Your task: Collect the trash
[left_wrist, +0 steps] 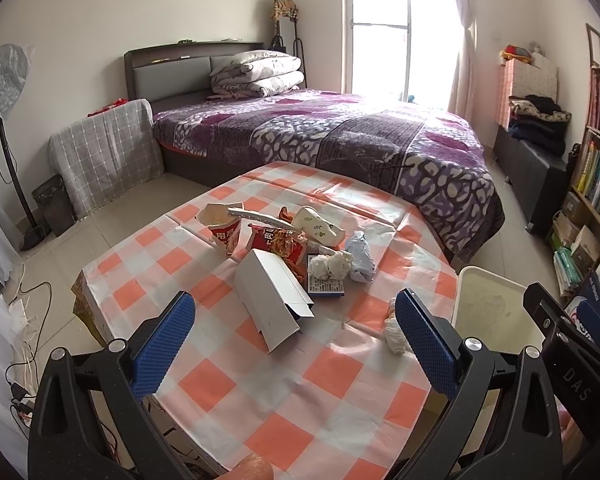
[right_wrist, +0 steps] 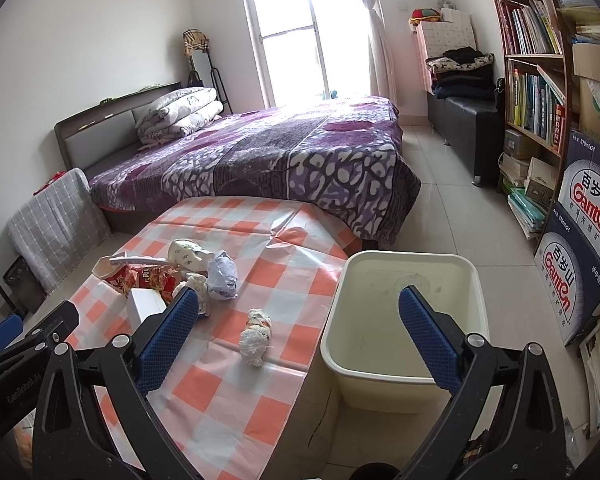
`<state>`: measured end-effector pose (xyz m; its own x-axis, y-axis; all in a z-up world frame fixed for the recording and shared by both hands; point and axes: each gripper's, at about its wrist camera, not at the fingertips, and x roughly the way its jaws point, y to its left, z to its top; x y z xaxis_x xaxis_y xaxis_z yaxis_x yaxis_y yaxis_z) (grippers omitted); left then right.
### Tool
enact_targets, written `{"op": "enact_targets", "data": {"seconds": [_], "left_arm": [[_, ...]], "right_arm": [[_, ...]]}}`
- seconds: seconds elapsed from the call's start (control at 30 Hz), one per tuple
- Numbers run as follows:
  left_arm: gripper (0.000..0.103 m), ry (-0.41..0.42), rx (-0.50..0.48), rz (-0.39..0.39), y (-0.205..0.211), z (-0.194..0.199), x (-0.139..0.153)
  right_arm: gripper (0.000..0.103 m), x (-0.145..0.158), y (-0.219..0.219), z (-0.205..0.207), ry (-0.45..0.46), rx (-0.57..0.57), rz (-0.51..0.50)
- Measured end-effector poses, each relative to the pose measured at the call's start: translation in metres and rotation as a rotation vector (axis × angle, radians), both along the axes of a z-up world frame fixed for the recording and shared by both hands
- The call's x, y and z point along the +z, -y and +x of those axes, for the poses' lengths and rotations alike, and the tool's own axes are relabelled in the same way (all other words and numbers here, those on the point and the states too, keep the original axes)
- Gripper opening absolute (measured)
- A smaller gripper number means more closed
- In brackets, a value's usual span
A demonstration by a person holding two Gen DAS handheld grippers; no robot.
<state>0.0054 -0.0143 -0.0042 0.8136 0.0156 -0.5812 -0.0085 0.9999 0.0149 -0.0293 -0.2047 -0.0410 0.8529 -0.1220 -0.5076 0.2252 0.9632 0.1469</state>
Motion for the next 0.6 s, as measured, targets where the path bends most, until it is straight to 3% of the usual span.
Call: {"op": "enact_targets", "data": {"seconds": [0.6], "left_arm": [[0.097,-0.015,0.008,-0.001,-0.0066,0.0043,-0.0038]], "right_arm": [[0.096,-0.0024,-0.0009,0.0006,-0.004,0.001,-0.005]]}}
